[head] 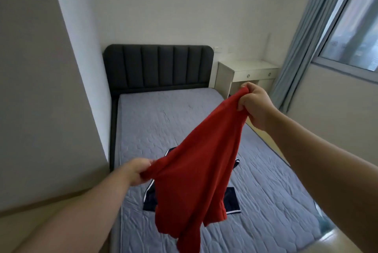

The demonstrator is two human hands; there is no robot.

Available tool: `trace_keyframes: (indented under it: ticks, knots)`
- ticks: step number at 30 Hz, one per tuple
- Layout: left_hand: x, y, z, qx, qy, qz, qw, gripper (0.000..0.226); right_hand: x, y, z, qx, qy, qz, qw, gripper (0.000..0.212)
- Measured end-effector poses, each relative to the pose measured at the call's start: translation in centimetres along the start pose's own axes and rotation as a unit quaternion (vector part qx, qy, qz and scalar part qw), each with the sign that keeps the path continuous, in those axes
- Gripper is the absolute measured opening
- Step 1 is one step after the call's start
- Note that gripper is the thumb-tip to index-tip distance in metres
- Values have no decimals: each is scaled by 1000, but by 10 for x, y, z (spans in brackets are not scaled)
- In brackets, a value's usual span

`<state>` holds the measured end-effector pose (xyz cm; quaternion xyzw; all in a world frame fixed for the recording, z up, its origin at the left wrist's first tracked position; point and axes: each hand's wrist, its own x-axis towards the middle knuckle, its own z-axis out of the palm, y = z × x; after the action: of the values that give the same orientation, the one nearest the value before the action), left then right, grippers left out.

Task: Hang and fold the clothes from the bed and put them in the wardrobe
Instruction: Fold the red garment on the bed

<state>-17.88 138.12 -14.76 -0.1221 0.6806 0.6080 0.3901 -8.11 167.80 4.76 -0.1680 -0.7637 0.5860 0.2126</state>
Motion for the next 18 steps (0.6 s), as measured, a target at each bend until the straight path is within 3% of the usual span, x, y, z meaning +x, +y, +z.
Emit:
trace_keyframes:
  ticks: [2, 3, 5, 7, 11, 14, 18]
  knots:
    - [-6, 36, -16, 6, 47, 43, 998, 36, 7, 7, -11, -153, -26, -30, 987, 40]
    - [-12, 54, -23, 23, 72, 62, 995, 29, 10, 11, -18, -256, -60, -41, 964, 36]
    - [-19, 86, -37, 57, 143, 121, 981, 17, 15, 21, -31, -461, -126, -50, 877, 28]
    - [-33, 116, -44, 96, 209, 190, 954, 22, 16, 30, -43, -570, -133, -65, 808, 24]
    - [-61, 158, -49, 274, 253, 308, 875, 22, 18, 29, -58, -591, -94, -65, 799, 28]
    - [-70, 173, -48, 335, 276, 346, 832, 22, 20, 30, -59, -607, -105, -54, 786, 31]
    - [-71, 177, -39, 327, 246, 310, 858, 27, 21, 30, -52, -615, -115, -38, 779, 28]
